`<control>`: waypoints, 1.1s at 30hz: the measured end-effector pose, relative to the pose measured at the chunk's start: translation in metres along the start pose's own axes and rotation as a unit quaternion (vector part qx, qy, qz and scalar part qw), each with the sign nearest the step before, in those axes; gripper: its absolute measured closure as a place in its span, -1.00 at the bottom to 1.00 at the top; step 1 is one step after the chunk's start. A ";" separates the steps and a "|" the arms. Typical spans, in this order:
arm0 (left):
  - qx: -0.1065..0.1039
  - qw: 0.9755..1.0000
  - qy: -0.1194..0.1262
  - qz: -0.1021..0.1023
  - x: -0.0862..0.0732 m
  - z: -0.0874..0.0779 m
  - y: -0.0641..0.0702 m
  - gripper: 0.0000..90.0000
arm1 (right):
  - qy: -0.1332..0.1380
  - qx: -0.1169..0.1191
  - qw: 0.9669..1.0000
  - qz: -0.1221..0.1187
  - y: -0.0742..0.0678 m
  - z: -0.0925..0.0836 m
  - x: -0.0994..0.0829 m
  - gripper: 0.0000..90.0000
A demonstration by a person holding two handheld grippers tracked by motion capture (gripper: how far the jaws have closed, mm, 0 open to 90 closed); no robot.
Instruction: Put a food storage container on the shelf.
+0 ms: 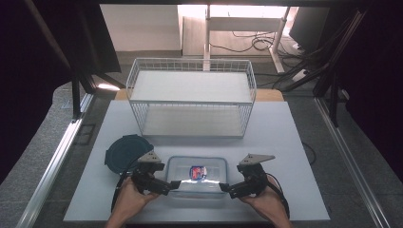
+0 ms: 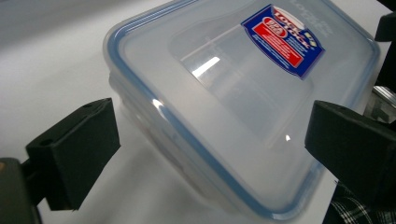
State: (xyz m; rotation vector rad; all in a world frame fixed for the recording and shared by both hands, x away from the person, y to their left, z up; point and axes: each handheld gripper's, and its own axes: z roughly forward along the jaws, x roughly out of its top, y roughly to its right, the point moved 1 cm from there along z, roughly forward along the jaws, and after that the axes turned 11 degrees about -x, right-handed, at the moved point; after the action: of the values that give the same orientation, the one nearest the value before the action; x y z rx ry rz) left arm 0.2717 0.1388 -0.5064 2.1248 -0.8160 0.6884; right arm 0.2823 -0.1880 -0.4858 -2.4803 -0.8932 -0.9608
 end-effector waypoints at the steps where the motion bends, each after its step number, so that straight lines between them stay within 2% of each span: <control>1: -0.008 1.000 -0.003 -0.004 0.000 0.002 -0.002 -0.94 | -0.007 0.010 1.000 0.005 0.000 0.003 0.001 -0.95; 4: -0.044 0.999 -0.004 -0.026 -0.001 0.008 -0.009 -0.99 | -0.026 0.034 0.999 0.015 0.001 0.014 0.002 -0.94; 5: -0.057 0.998 -0.004 -0.033 -0.002 0.010 -0.011 -0.98 | -0.029 0.047 0.998 0.025 0.002 0.018 0.002 -0.93; 7: -0.071 0.996 -0.003 -0.047 -0.004 0.012 -0.014 -1.00 | -0.041 0.074 0.996 0.042 0.003 0.024 0.003 -0.92; 9: -0.089 0.994 0.000 -0.067 -0.007 0.013 -0.018 -1.00 | -0.055 0.094 0.992 0.057 0.004 0.029 0.003 -0.95; 11: -0.107 0.990 0.000 -0.091 -0.010 0.014 -0.022 -1.00 | -0.060 0.099 0.991 0.069 0.005 0.031 0.002 -0.95; 12: -0.113 0.989 -0.004 -0.096 -0.012 0.014 -0.022 -1.00 | -0.064 0.102 0.990 0.075 0.005 0.031 0.002 -0.93; 15: -0.113 0.988 -0.014 -0.103 -0.013 0.008 -0.018 -0.91 | -0.075 0.110 0.986 0.104 0.008 0.029 0.000 -0.77; 17: -0.111 0.989 -0.012 -0.098 -0.014 0.002 -0.016 -0.77 | -0.072 0.108 0.985 0.111 0.010 0.024 0.000 -0.62; 21: -0.109 0.990 0.006 -0.090 -0.018 -0.011 -0.012 -0.43 | -0.063 0.120 0.983 0.123 0.012 0.015 -0.006 -0.38; 23: -0.115 0.988 0.019 -0.096 -0.020 -0.017 -0.012 -0.21 | -0.051 0.125 0.982 0.135 0.014 0.006 -0.009 -0.15; 26: -0.124 0.987 0.038 -0.095 -0.025 -0.023 -0.010 0.02 | -0.037 0.124 0.982 0.137 0.013 -0.005 -0.013 0.02; 29: -0.125 0.987 0.047 -0.090 -0.029 -0.027 -0.006 0.10 | -0.028 0.116 0.984 0.131 0.007 -0.011 -0.016 0.08; 33: -0.123 0.987 0.056 -0.092 -0.031 -0.027 -0.003 0.14 | -0.018 0.106 0.985 0.135 0.002 -0.015 -0.019 0.09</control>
State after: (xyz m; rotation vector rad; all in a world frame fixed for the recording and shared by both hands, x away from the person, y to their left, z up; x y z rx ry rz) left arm 0.2481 0.1724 -0.5137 1.8927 -0.6009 0.5728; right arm 0.2656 -0.2058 -0.4882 -2.3635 -0.6120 -0.6943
